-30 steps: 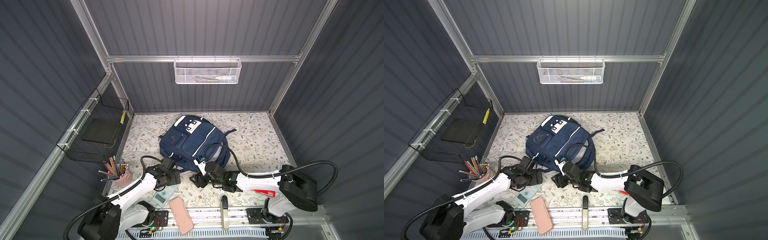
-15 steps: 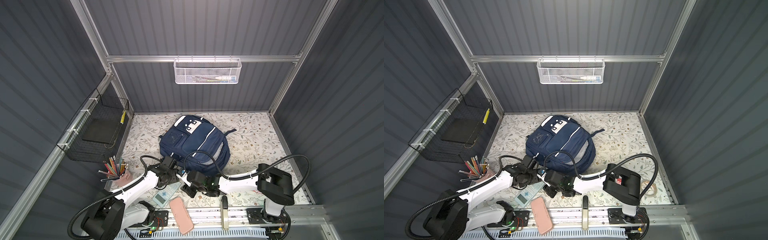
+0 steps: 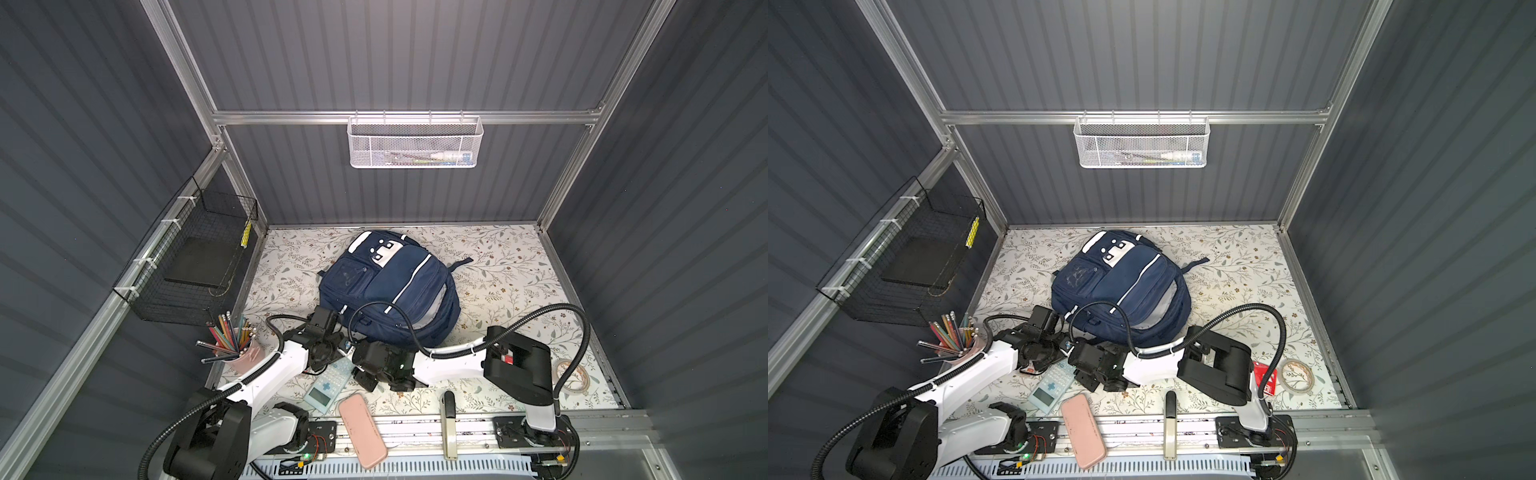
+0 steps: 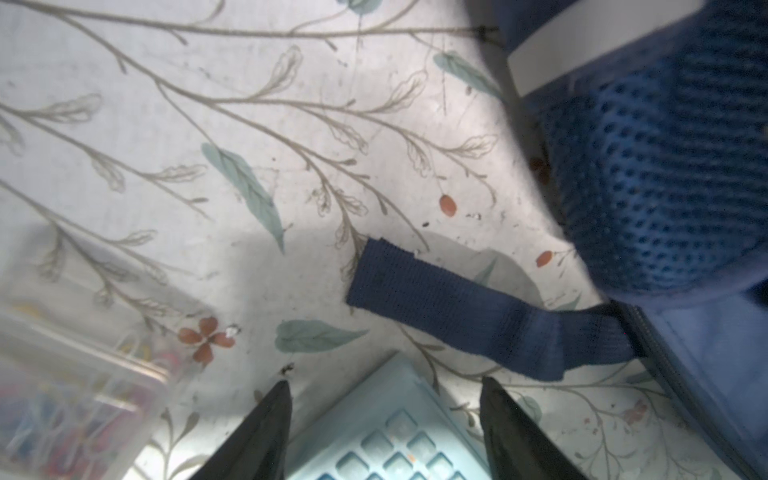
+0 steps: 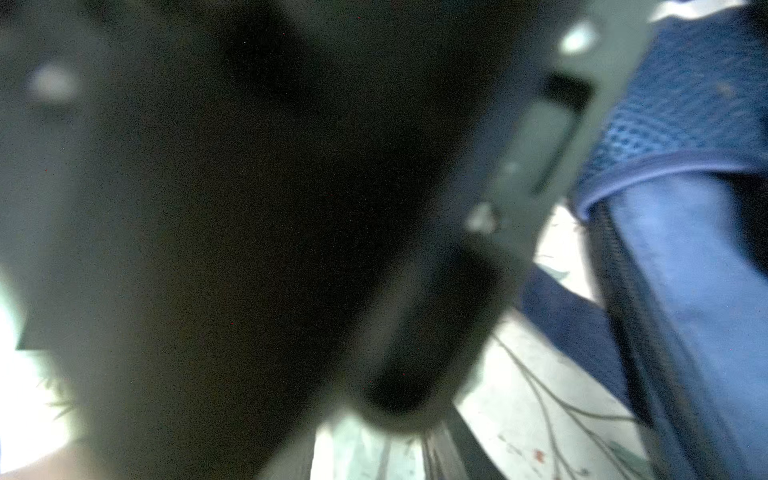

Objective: Pack the student bag

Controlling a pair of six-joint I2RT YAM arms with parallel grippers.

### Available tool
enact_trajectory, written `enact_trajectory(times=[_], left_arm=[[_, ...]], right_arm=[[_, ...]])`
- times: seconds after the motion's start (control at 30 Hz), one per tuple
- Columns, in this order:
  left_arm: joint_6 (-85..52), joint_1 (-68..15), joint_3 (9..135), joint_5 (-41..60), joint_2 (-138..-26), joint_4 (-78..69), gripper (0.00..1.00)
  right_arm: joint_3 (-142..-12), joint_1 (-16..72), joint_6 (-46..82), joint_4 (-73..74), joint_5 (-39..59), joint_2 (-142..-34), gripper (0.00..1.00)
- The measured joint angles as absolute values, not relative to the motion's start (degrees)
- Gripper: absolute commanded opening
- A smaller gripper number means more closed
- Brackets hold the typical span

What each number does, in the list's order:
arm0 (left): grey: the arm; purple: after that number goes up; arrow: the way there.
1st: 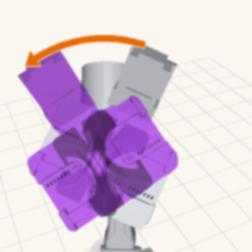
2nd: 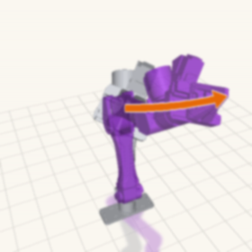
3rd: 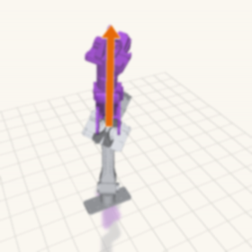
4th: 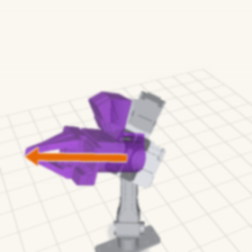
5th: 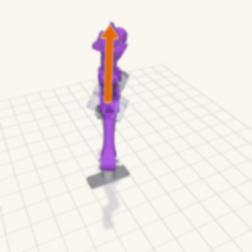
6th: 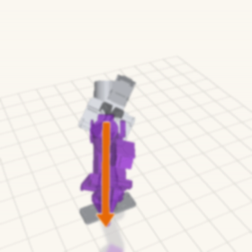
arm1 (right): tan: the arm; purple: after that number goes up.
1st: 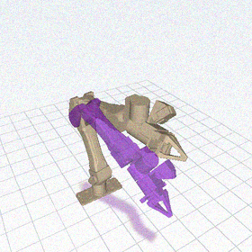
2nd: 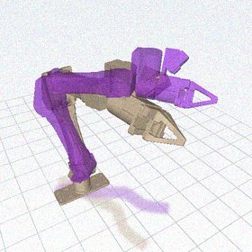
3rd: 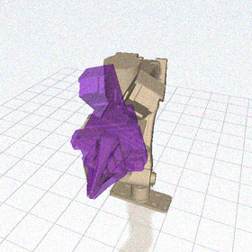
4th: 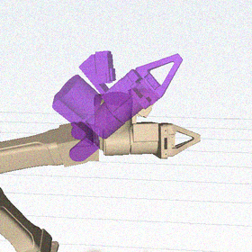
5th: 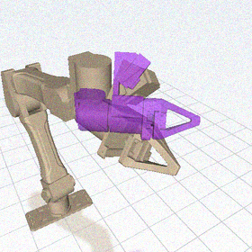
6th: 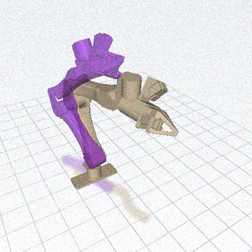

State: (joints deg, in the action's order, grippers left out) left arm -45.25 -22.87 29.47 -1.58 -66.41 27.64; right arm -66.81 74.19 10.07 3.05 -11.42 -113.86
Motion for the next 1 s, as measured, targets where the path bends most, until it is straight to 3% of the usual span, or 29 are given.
enact_trajectory(times=[0.53, 0.7, 1.0], left_arm=[[-46.7, -20.95, 28.29, -1.04, -69.21, 14.98, 0.74], [-45.06, -20.88, 31.75, 0.16, -71.35, 16.75, 0.81], [-42.24, -20.88, 40.45, 0.67, -62.3, 29.65, 0.93]], right_arm=[[-76.77, 72.12, 13.63, 0.21, -18.39, -119.92, 0.46], [-70.46, 69.12, 15.16, 3.05, -14.79, -115.37, 0.6], [-61.47, 67.55, 16.05, 8.54, -1.3, -102.39, 0.8]])
